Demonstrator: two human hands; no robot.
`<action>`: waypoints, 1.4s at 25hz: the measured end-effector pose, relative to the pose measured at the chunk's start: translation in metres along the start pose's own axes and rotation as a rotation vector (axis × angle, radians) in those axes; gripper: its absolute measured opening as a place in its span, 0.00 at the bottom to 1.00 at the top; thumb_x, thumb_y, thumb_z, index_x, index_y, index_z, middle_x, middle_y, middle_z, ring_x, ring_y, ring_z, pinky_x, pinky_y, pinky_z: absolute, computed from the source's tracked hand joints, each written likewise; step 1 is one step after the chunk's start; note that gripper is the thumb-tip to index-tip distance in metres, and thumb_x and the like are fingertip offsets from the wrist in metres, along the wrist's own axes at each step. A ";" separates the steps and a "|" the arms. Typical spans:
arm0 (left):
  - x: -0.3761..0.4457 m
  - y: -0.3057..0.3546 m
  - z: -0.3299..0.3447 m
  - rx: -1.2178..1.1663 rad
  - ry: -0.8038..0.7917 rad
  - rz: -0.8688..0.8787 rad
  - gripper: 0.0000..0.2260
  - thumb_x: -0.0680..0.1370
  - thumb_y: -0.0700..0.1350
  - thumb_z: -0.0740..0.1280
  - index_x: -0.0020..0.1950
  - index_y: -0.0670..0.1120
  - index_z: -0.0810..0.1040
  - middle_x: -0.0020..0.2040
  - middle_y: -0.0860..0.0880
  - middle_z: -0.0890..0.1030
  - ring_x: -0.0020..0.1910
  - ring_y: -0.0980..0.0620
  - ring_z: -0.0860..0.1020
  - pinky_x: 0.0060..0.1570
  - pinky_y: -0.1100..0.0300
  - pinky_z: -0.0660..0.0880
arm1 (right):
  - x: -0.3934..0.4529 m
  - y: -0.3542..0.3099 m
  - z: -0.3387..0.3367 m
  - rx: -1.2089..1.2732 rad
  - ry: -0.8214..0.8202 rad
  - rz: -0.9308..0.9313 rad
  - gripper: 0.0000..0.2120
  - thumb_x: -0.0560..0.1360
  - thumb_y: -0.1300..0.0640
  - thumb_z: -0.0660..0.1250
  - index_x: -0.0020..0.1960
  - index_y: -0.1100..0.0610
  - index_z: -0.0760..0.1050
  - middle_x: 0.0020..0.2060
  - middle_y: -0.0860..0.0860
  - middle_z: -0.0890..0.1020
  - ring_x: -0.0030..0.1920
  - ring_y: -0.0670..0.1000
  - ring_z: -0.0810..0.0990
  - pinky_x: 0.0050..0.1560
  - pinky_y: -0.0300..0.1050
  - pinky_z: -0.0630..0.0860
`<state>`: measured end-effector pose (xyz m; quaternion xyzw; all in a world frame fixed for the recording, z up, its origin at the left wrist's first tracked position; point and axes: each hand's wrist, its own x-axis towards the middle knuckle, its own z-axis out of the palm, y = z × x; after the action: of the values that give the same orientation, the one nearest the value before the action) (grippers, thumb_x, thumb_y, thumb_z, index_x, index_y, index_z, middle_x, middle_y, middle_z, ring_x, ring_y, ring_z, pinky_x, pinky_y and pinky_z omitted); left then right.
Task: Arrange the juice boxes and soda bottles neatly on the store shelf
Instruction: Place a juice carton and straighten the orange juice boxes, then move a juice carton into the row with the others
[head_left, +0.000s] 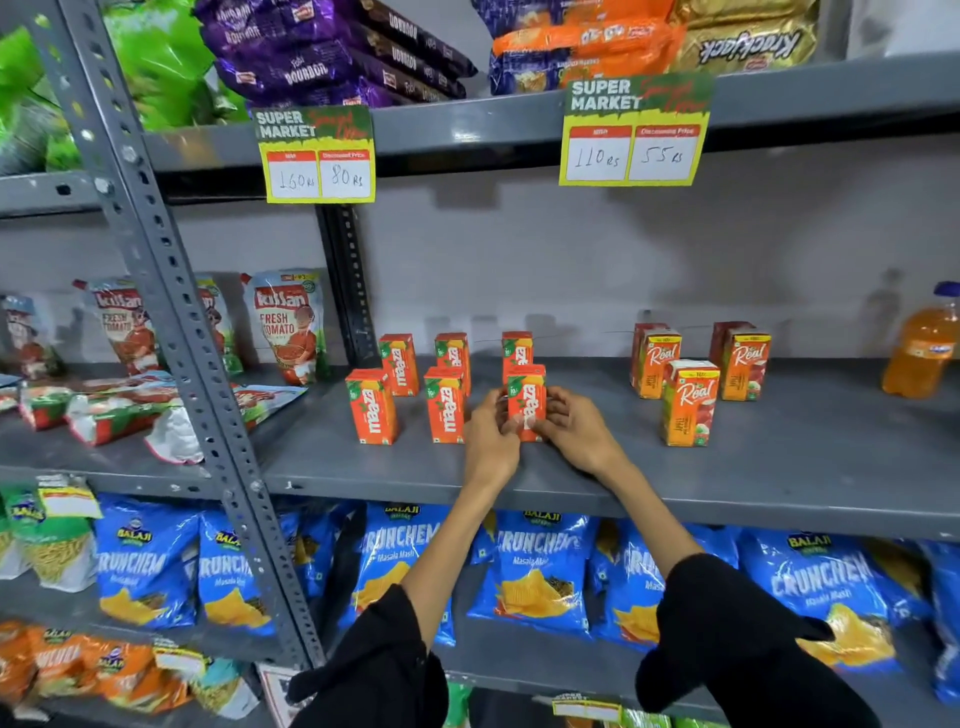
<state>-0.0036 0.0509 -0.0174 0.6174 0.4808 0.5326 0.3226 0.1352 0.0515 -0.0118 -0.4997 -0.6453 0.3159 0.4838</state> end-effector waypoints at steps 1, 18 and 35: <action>0.002 -0.002 0.000 0.002 -0.005 0.003 0.18 0.79 0.31 0.65 0.68 0.43 0.75 0.56 0.52 0.82 0.55 0.59 0.79 0.53 0.73 0.76 | 0.001 0.001 0.001 -0.002 -0.003 0.002 0.23 0.74 0.63 0.73 0.67 0.63 0.73 0.60 0.60 0.83 0.59 0.56 0.83 0.64 0.54 0.79; -0.104 0.019 0.044 -0.176 0.372 0.216 0.06 0.81 0.41 0.68 0.55 0.50 0.80 0.50 0.54 0.85 0.48 0.53 0.83 0.49 0.61 0.79 | -0.090 0.003 -0.060 -0.011 0.266 -0.054 0.09 0.77 0.58 0.70 0.54 0.46 0.82 0.47 0.46 0.87 0.49 0.45 0.86 0.53 0.41 0.83; -0.095 0.165 0.396 -0.313 -0.466 -0.043 0.18 0.77 0.35 0.72 0.65 0.42 0.76 0.60 0.41 0.82 0.53 0.50 0.80 0.59 0.54 0.79 | -0.172 0.085 -0.373 -0.636 0.944 0.086 0.19 0.76 0.69 0.61 0.67 0.63 0.73 0.58 0.60 0.81 0.58 0.61 0.79 0.58 0.50 0.75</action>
<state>0.4234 -0.0479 0.0108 0.6554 0.3186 0.4372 0.5271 0.5203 -0.1144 -0.0166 -0.7336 -0.4015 -0.1321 0.5321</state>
